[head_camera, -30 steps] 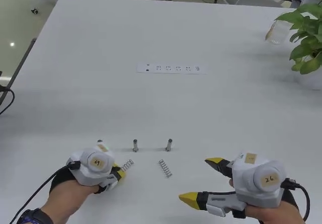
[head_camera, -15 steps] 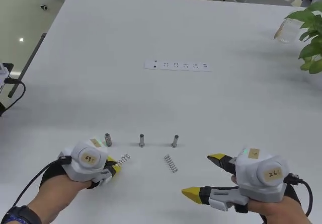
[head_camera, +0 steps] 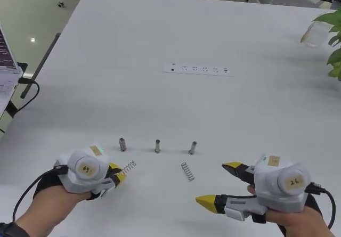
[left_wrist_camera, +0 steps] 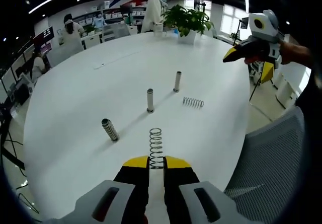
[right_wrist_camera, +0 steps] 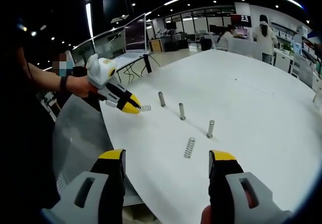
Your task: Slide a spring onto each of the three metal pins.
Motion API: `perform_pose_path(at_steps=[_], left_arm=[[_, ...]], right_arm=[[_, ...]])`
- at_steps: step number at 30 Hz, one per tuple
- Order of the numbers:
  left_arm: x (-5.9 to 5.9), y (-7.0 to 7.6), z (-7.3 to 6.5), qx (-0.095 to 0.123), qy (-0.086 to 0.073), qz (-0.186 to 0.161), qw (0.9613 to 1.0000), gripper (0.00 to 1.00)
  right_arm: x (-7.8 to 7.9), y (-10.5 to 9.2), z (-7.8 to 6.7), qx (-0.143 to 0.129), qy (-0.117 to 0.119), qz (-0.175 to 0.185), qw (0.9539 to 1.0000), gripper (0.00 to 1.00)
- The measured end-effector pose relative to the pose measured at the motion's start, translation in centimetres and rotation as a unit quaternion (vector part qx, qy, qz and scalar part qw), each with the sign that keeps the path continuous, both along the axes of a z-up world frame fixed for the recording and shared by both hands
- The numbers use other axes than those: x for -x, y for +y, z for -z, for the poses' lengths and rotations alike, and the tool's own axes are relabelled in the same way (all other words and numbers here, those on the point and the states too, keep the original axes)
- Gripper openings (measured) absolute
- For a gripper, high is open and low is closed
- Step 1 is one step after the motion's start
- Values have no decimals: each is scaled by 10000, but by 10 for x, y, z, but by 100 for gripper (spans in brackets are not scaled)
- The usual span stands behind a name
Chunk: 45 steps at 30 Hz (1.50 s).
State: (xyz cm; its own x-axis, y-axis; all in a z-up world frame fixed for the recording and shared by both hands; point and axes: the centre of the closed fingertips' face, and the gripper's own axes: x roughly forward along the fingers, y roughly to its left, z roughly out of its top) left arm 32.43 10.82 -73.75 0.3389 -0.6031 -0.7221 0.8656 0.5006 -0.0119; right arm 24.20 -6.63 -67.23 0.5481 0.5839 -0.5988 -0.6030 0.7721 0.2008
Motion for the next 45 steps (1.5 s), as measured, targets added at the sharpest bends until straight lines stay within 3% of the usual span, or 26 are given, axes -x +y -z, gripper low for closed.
perform_pose_path(at_steps=[11, 20, 31, 45], left_arm=[[9, 4, -11, 61, -81, 90, 9999, 2], [18, -1, -23, 104, -178, 276, 9994, 2], [22, -22, -41, 243, -341, 572, 9975, 2], [35, -50, -63, 365, -542, 1063, 9922, 2]], right_arm=[[-2, 16, -3, -120, -10, -254, 9996, 62], [-7, 28, -6, -117, -47, -492, 9987, 61], [-11, 41, -8, -183, -89, -757, 9969, 57], [-11, 50, -8, -292, -54, -976, 9948, 52]])
